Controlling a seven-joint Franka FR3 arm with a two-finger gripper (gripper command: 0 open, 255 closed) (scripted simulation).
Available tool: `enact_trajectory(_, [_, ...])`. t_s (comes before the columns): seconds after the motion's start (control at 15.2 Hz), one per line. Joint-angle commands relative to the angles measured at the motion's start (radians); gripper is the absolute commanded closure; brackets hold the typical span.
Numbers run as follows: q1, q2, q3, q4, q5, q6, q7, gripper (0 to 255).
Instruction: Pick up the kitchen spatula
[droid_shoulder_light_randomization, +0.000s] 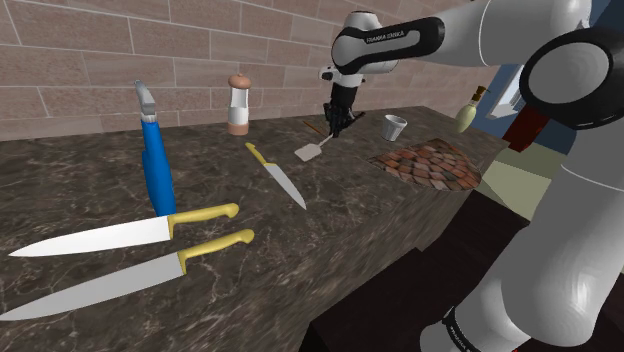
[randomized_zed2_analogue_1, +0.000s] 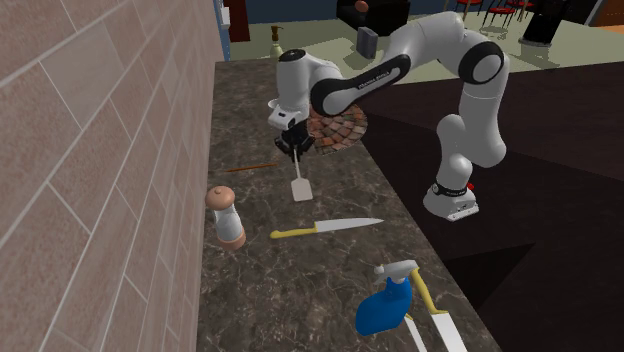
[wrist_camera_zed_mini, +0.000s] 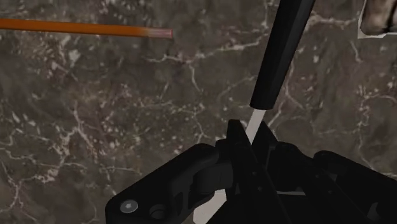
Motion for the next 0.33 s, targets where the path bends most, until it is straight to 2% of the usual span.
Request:
enact_trajectory(0.0, [0.0,-0.004,0.0,0.025,-0.001,-0.029,-0.001,255])
enact_trajectory(0.26, [0.0,-0.007,0.0,0.049,-0.001,-0.056,-0.002,255])
